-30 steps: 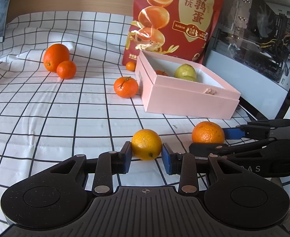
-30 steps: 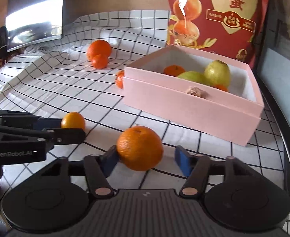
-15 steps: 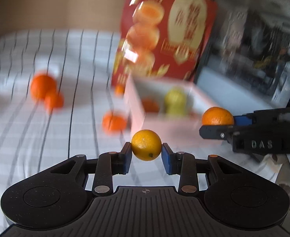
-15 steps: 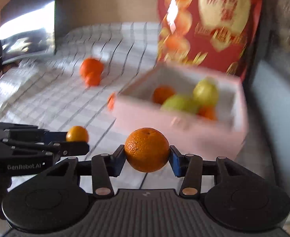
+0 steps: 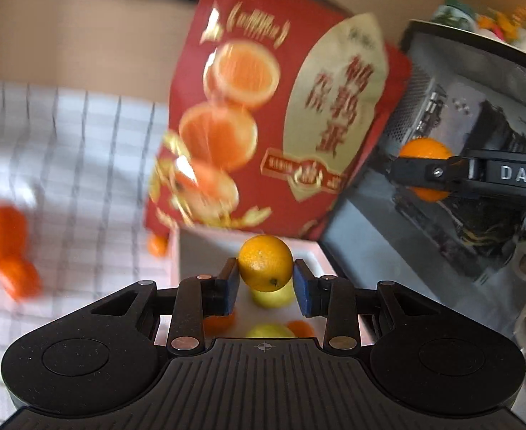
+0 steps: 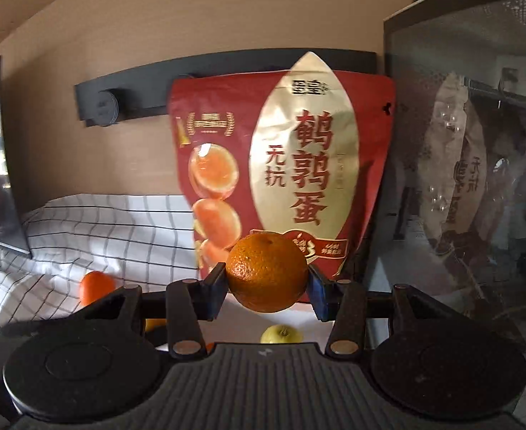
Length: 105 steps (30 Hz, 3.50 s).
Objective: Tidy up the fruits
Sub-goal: 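Release the yellow orange into the pink box with the left tool while the right carries the tangerine, then open the right tool over the pink box to drop the tangerine, then move both tools back over the fruits on the cloth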
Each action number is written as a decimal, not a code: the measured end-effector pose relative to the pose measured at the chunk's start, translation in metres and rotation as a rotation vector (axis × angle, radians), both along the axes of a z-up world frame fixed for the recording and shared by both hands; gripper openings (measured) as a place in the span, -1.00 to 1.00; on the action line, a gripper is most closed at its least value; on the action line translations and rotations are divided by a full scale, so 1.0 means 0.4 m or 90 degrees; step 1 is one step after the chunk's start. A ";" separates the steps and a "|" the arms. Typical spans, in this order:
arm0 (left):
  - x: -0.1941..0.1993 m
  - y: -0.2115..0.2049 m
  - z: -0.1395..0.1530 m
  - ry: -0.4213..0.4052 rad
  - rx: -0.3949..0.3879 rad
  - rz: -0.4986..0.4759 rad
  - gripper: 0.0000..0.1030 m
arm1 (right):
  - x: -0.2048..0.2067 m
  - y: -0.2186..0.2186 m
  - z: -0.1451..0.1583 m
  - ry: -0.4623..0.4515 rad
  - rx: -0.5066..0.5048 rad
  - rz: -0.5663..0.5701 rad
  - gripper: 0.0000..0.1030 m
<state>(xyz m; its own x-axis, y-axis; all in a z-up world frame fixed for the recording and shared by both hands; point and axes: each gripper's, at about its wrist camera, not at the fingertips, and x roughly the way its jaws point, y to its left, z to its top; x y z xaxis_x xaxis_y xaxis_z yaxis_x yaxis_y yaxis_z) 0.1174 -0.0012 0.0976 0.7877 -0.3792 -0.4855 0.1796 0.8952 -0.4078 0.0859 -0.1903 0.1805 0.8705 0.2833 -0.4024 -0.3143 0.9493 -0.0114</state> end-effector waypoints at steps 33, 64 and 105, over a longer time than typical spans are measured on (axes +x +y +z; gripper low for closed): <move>-0.105 0.328 -0.119 -0.018 -0.051 0.172 -0.27 | 0.214 0.089 -0.300 0.228 -0.039 -0.015 -0.08; -0.083 0.578 -0.266 -0.075 -0.103 0.184 -0.27 | 0.361 0.647 -0.445 0.152 -0.451 0.079 -0.30; -0.132 0.440 -0.217 -0.072 -0.095 0.102 -0.27 | -0.053 0.478 -0.115 0.206 -0.115 0.204 -0.22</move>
<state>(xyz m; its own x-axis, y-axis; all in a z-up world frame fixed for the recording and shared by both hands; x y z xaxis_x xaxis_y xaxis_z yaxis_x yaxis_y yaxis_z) 0.0646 0.1747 0.0110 0.8896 -0.3060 -0.3391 0.0922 0.8474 -0.5229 0.0649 0.0011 0.1345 0.5730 0.4173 -0.7053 -0.6052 0.7958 -0.0208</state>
